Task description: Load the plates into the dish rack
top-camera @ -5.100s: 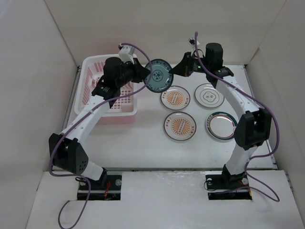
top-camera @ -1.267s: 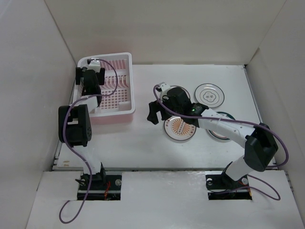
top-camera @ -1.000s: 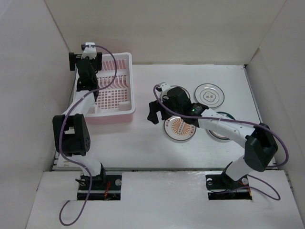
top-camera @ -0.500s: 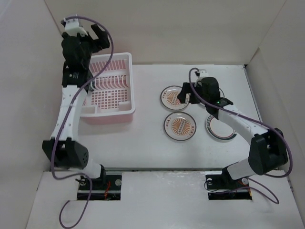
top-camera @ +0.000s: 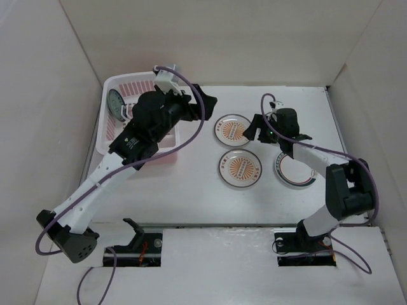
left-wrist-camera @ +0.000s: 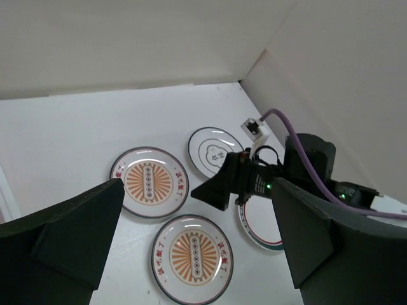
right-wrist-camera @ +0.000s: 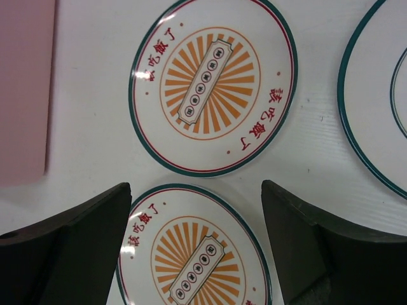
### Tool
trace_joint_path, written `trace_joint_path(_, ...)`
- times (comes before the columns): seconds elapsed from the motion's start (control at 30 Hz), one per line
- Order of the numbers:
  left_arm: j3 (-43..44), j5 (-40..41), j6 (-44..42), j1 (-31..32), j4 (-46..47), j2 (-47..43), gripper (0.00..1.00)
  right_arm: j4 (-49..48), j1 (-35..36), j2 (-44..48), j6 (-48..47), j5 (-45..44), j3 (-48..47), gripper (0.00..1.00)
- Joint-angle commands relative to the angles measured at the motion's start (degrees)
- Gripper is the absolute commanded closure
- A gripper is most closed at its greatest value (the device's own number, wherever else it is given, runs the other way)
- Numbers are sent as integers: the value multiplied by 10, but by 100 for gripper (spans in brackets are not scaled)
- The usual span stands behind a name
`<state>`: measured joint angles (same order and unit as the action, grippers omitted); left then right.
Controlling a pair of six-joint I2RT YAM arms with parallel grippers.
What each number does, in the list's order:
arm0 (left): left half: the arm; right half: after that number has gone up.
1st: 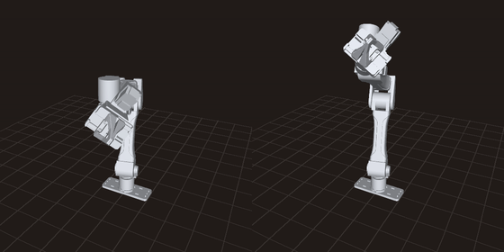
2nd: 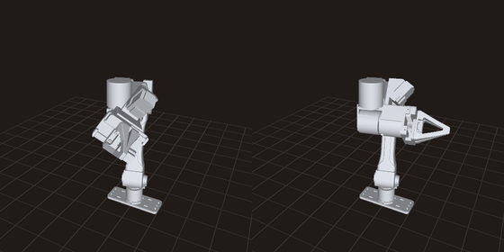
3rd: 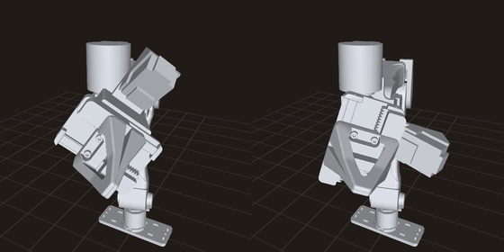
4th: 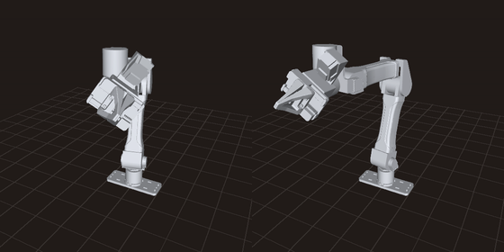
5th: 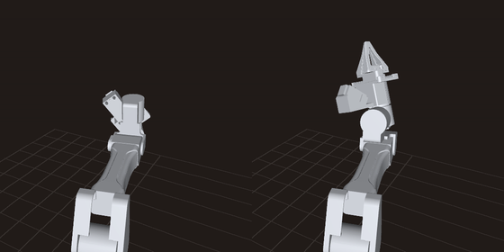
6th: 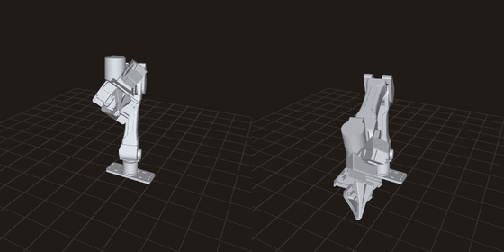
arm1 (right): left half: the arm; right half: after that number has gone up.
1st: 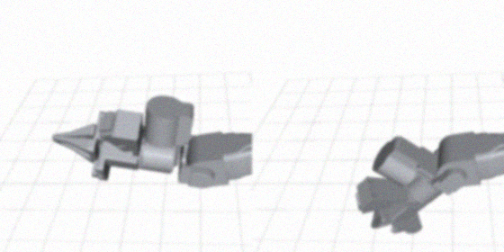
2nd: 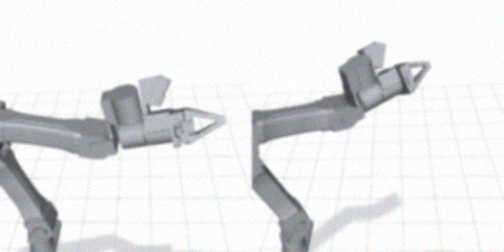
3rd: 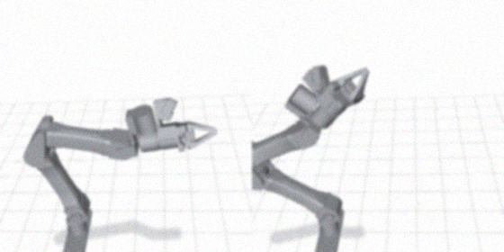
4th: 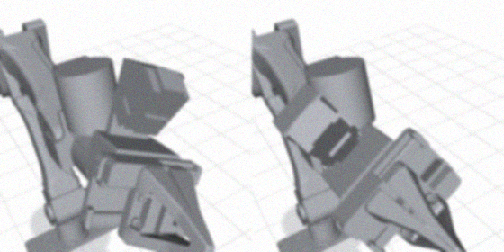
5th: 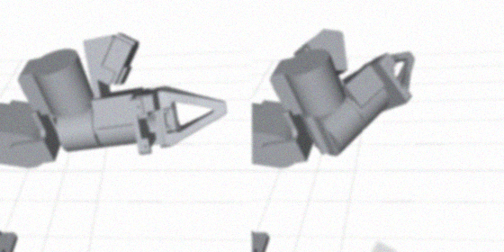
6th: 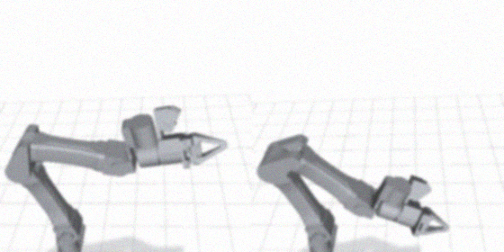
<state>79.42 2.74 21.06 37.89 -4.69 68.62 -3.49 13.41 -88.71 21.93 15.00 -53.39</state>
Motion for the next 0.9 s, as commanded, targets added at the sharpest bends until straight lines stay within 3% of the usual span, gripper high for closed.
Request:
trace_joint_path(0.0,23,77,-17,41,-20,-15,0,-53,-16,-23,18,21,7,13)
trace_joint_path(0.17,16,119,-28,66,-20,-15,0,-76,-16,-72,30,21,2,15)
trace_joint_path(0.5,21,113,-28,77,-20,-9,0,-81,-16,-141,43,-2,-29,15)
trace_joint_path(0.87,21,108,-28,77,-20,-9,0,-93,-29,-210,72,14,-87,33)
